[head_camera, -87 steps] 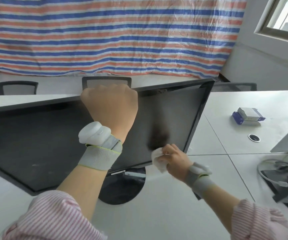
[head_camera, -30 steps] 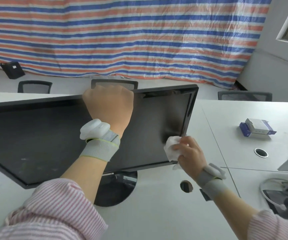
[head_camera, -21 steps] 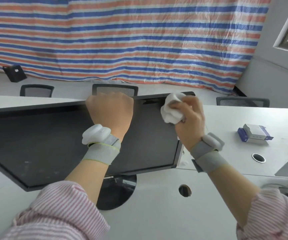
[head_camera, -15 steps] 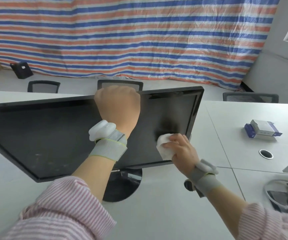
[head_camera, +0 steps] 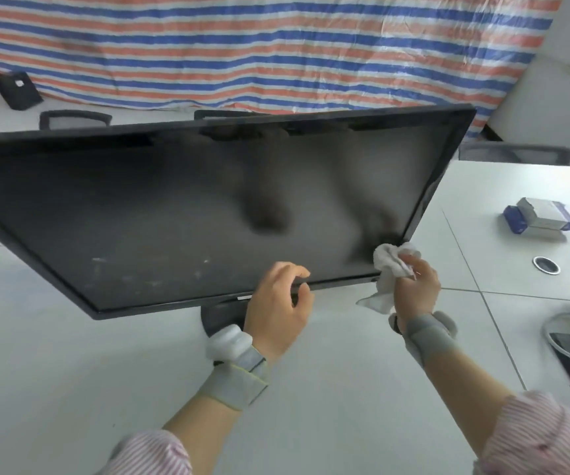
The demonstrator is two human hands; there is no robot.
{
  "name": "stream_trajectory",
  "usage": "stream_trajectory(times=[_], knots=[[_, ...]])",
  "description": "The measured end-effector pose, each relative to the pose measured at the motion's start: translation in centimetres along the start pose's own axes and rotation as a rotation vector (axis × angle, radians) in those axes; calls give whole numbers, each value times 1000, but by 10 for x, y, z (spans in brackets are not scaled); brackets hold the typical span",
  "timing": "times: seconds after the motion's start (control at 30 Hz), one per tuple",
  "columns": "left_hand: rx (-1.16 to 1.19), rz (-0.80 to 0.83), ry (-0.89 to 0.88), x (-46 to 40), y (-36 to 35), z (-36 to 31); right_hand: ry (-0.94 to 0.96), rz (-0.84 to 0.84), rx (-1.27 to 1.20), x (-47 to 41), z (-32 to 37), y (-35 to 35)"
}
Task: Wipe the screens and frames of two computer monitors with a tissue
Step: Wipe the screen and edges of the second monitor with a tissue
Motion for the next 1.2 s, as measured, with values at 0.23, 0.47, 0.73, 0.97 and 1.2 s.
stream_trajectory(times=[0.23, 0.47, 0.73, 0.97, 1.2], knots=[[1083, 90, 1253, 18, 6, 192, -33, -135, 66, 17, -15, -34], [1452, -185, 1315, 15, 64, 250, 96, 200, -6, 104, 37, -139], [1527, -321, 1287, 7, 98, 263, 304, 492, -29, 161, 96, -175], [1569, -331, 1188, -9, 120, 266, 113, -38, 32, 94, 48, -93], [1589, -246, 1175, -16, 131, 270, 313, 302, -86, 156, 106, -201]])
Point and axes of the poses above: each hand's wrist, its own x-axis away from the middle knuckle, its own y-axis out of the back of the hand, z = x × y, the point moved 7 cm from there along -x, towards the middle knuckle, and after that the axes turned 14 degrees about y, right-handed, at the moved point
